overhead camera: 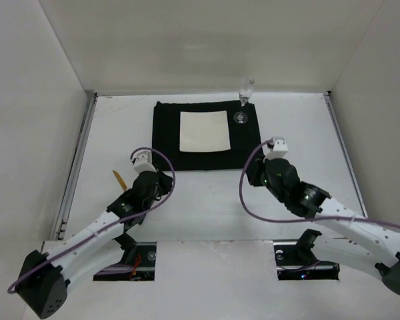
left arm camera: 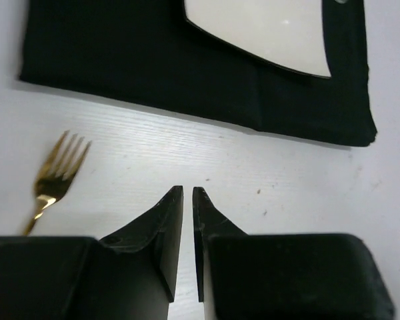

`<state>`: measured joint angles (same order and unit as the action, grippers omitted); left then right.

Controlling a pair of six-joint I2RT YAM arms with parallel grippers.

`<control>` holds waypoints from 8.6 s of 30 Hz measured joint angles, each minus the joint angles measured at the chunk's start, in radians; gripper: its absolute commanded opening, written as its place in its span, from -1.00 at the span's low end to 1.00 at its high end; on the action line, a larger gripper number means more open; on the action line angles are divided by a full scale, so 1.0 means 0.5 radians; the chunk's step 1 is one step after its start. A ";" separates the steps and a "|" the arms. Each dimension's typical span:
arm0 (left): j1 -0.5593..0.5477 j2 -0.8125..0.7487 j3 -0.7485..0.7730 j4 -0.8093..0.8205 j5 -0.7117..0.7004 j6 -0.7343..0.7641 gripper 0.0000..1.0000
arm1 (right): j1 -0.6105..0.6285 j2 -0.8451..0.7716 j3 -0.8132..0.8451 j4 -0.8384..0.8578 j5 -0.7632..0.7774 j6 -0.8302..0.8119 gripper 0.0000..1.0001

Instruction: Set the dinner table for one person

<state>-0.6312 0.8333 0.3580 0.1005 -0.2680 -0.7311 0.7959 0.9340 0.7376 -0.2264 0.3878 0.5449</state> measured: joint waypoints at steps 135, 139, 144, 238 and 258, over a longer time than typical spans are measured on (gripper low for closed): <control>-0.469 2.856 2.816 -0.235 0.008 -0.008 -0.94 | -0.253 -0.587 -0.985 0.286 0.161 0.597 -0.24; -0.448 2.916 2.823 -0.230 0.002 -0.023 -0.94 | -0.229 -0.540 -1.025 0.305 0.187 0.600 -0.24; -0.432 2.966 2.823 -0.235 -0.006 -0.034 -0.94 | -0.214 -0.462 -1.025 0.332 0.217 0.600 -0.22; 0.652 0.278 0.137 -1.108 -0.549 -0.417 -0.33 | 0.112 -0.310 -1.048 0.636 0.175 0.474 -0.55; 0.694 -0.047 0.143 -1.089 -0.439 -0.282 -0.95 | 0.112 -0.324 -1.048 0.649 0.175 0.473 -0.30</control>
<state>-0.2840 0.8097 0.4294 -0.4442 -0.4877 -0.8719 0.8520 0.7719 0.2138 0.0978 0.4755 0.7815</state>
